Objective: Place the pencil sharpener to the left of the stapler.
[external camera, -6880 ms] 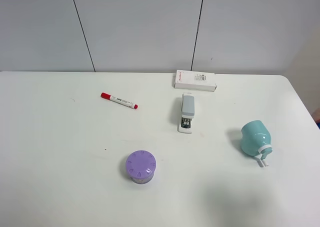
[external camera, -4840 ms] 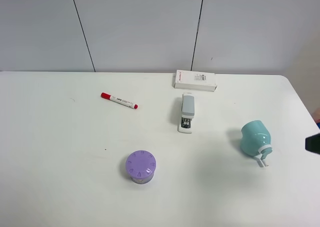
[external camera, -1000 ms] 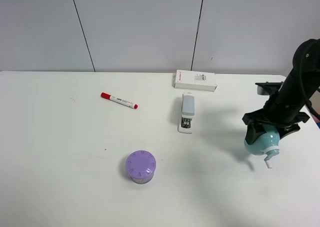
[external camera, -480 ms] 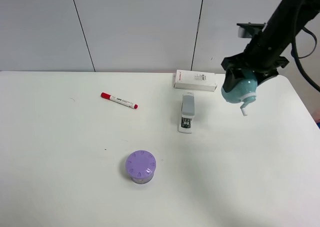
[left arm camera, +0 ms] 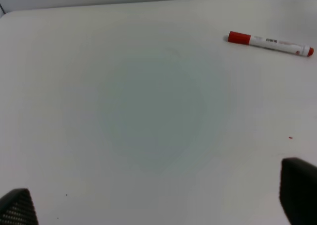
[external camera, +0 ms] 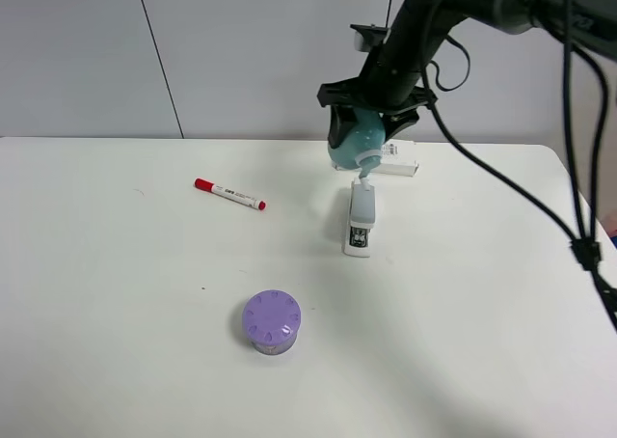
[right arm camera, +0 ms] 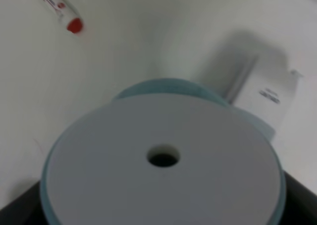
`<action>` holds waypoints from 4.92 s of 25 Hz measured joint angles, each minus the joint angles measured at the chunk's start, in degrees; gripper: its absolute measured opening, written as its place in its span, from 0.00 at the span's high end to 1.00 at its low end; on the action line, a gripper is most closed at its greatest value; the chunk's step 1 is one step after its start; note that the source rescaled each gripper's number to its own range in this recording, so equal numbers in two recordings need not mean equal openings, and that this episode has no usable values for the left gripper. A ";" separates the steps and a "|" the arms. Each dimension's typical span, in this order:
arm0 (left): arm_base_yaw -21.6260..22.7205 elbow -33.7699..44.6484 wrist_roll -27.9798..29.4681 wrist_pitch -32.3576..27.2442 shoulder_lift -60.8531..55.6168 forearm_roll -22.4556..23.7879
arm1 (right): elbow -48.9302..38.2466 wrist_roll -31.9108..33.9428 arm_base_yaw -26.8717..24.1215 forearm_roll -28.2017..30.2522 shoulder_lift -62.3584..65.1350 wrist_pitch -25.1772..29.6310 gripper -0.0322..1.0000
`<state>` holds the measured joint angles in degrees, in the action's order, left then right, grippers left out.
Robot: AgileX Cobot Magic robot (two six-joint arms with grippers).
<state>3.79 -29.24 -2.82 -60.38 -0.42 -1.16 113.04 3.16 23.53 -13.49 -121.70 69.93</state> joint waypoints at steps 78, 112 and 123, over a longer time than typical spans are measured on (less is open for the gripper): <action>0.00 0.00 0.00 0.00 0.00 0.00 | 27.16 1.03 4.24 -2.30 -3.21 0.12 0.44; 0.00 0.00 0.00 0.00 0.00 0.00 | -53.01 -0.98 -24.12 13.49 70.63 0.27 0.44; 0.00 0.00 0.00 0.00 0.00 0.00 | -68.14 -4.07 -24.12 15.54 103.88 0.38 0.44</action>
<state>3.79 -29.24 -2.82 -60.38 -0.42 -1.16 44.90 -0.91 -0.59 2.05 -17.82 70.31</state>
